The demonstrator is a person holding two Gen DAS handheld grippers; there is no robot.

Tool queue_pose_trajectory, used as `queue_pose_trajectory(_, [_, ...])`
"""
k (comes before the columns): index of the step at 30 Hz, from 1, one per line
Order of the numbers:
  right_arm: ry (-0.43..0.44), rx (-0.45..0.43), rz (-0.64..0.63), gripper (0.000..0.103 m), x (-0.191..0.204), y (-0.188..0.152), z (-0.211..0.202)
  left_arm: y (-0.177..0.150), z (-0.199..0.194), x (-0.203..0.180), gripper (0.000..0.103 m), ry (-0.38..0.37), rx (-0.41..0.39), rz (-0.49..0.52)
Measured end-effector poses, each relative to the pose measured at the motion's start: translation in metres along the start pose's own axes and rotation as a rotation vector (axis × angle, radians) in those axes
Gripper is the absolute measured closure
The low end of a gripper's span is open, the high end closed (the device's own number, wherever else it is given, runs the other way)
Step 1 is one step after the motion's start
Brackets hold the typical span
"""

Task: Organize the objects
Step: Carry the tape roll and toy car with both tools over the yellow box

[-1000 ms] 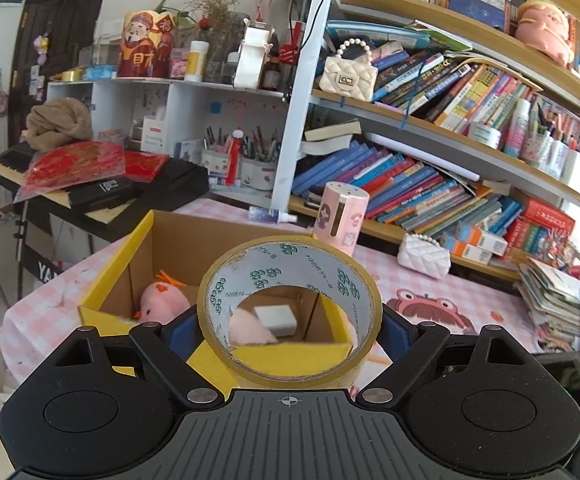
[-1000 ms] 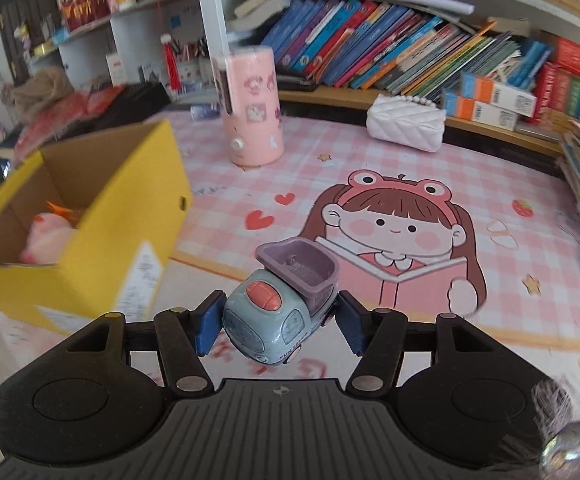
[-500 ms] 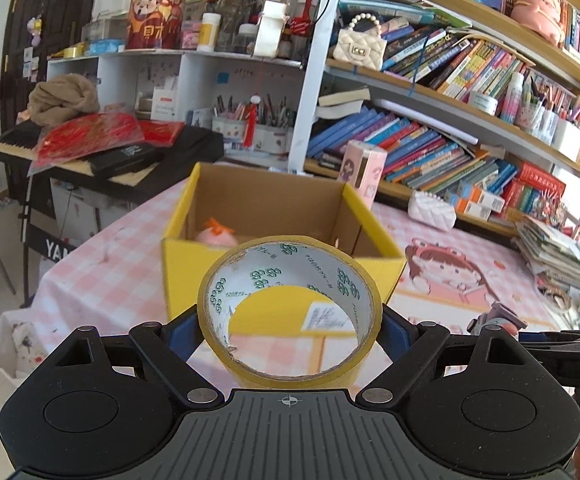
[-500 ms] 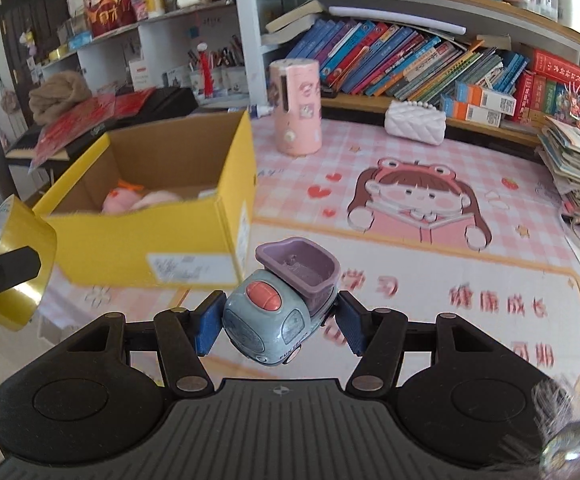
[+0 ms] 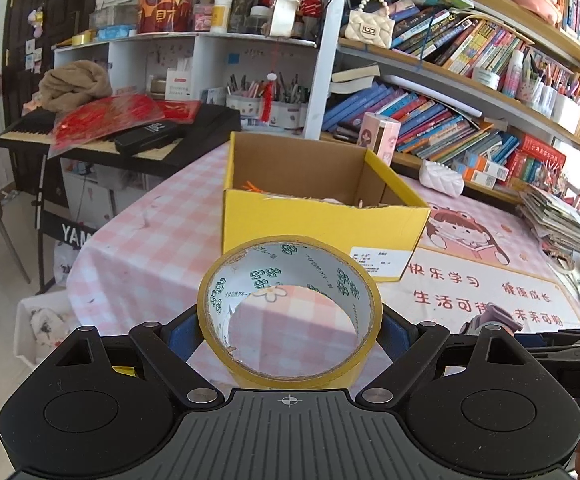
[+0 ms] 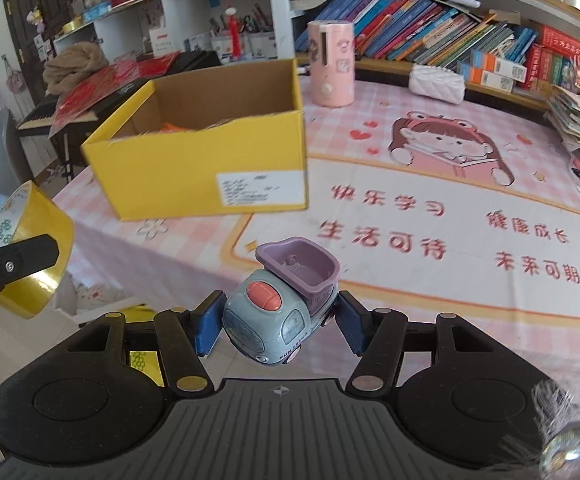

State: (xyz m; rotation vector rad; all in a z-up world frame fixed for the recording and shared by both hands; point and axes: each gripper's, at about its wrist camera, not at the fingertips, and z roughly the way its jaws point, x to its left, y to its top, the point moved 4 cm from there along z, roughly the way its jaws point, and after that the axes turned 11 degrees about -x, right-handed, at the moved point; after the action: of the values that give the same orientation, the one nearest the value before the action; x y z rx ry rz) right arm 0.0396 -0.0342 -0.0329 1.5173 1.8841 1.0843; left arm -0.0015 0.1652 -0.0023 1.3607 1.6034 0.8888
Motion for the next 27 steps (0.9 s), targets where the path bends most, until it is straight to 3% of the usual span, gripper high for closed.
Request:
queue_pose_trajectory(11, [0.028, 0.02, -0.033, 0.046, 0.025, -0.005, -0.001, 0.0, -0.01, 0.019, 0.014, 0.014, -0.019, -0.023])
queue_pose_trajectory(27, [0.009, 0.007, -0.044, 0.046, 0.029, -0.001, -0.005, 0.005, -0.012, 0.023, 0.014, -0.004, -0.046, -0.028])
